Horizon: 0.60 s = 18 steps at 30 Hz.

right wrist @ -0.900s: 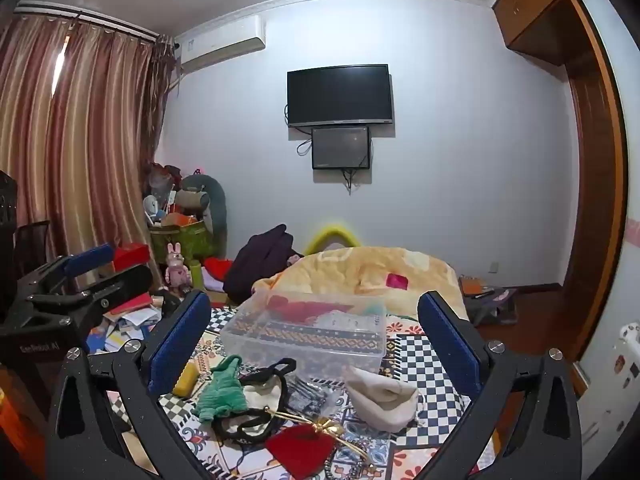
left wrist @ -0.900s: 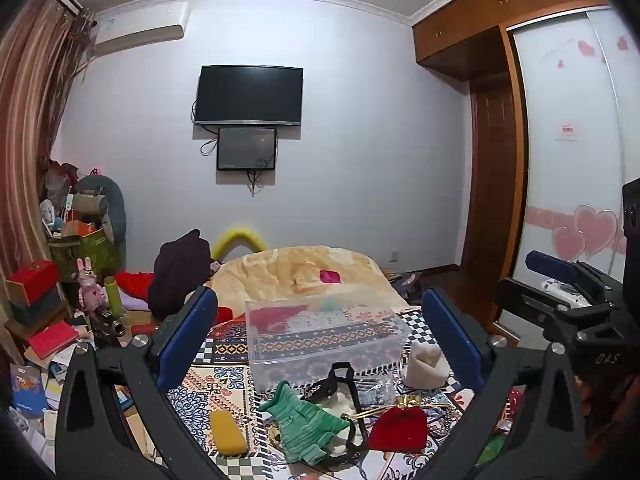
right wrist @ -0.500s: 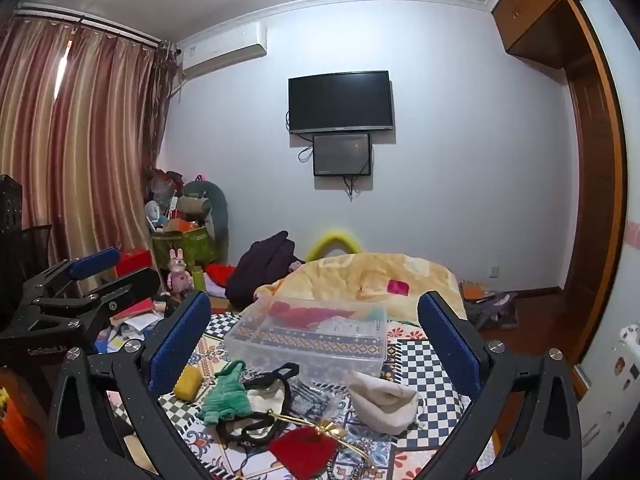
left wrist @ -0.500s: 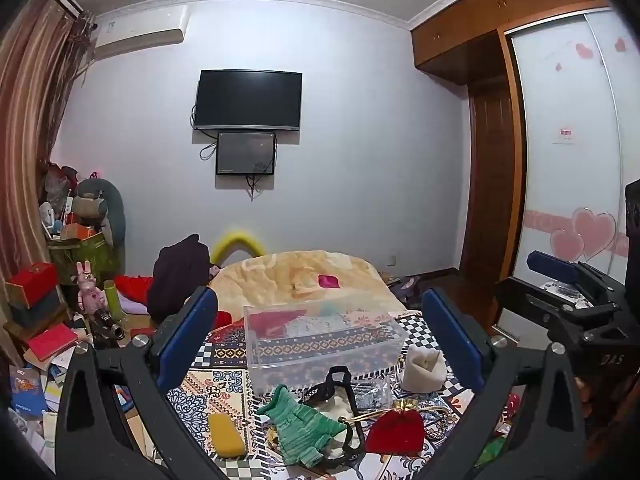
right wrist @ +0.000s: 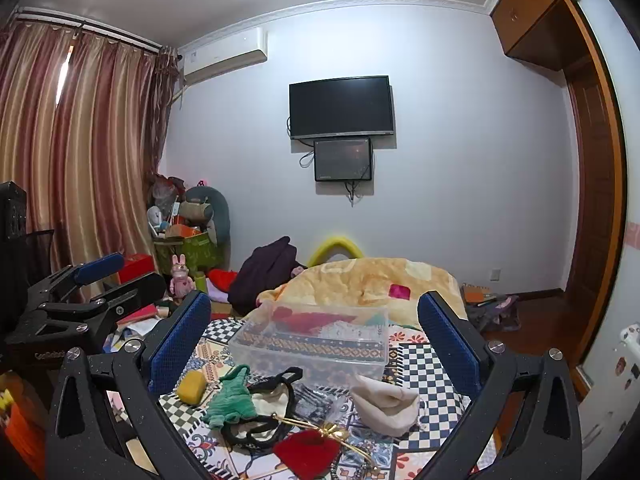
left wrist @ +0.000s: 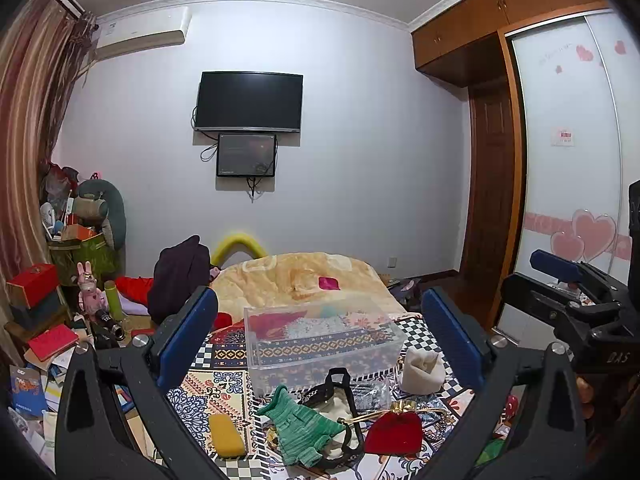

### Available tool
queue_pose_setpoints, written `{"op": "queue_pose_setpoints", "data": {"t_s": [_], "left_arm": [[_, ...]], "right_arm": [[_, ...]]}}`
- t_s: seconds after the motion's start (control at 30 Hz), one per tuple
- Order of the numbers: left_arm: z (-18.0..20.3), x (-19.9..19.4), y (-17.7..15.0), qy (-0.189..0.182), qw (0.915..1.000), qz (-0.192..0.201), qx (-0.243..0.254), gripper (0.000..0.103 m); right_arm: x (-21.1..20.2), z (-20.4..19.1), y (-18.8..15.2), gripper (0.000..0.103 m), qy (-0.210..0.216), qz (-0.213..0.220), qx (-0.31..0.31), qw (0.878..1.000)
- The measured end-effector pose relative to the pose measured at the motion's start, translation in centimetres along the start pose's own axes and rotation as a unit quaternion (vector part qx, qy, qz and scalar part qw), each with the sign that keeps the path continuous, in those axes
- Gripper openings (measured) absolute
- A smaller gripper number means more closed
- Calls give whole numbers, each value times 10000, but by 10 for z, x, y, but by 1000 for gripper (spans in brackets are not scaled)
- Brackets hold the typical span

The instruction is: Organize soft objects

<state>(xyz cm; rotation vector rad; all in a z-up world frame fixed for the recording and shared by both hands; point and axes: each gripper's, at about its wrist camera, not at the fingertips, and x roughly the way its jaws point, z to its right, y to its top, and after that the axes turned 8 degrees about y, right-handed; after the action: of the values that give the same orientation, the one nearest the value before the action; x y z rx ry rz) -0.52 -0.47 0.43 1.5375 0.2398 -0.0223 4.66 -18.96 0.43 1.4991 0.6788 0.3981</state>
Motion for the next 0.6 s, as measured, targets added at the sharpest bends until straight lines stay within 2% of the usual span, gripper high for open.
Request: {"op": "queue_pose_setpoints", "data": {"t_s": [0.6], "left_arm": [[2,-5,2,9,10000,66,25,103]], "right_arm": [[-3,2,-4,103,-37,129,10,9999]]}}
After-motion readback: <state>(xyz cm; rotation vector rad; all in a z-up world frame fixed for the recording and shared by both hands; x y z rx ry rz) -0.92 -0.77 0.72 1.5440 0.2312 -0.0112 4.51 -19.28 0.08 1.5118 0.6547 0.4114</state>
